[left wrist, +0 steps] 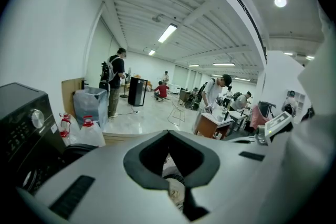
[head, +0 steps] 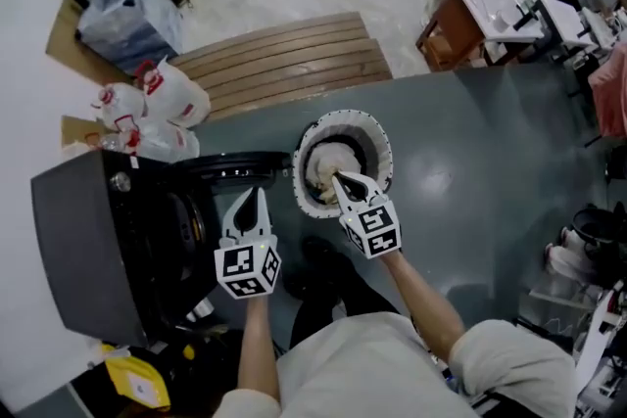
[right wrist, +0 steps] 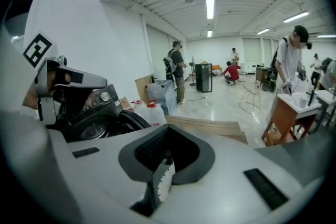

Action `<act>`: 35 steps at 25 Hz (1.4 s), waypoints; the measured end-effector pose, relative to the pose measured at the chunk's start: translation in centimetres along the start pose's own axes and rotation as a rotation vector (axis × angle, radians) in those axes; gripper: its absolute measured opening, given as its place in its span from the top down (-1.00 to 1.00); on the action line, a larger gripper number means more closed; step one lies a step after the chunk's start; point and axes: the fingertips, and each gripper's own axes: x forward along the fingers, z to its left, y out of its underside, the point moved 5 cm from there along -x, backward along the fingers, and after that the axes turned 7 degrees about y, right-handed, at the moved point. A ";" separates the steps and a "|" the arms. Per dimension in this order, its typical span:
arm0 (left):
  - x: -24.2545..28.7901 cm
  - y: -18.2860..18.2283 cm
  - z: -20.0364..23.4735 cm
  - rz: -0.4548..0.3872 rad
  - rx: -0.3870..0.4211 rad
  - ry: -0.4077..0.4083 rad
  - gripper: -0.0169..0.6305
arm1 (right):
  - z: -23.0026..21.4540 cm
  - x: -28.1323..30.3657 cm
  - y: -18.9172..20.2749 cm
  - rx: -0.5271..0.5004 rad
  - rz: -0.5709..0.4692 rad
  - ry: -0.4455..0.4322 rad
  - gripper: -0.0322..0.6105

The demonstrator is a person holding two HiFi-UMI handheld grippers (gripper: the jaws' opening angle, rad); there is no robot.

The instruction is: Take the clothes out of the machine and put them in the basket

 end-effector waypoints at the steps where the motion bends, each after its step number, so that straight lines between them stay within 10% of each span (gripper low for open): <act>1: -1.1 -0.2 0.8 -0.010 -0.006 -0.024 0.89 | 1.4 0.1 -0.9 -0.024 -0.010 -0.025 0.83; 16: -20.1 -1.9 9.8 -0.147 -0.088 -0.401 0.89 | 21.8 0.0 -11.5 -0.275 -0.150 -0.396 0.83; 35: -32.8 -7.4 5.3 -0.329 -0.003 -0.533 0.89 | 26.0 -10.7 -18.2 -0.347 -0.340 -0.467 0.83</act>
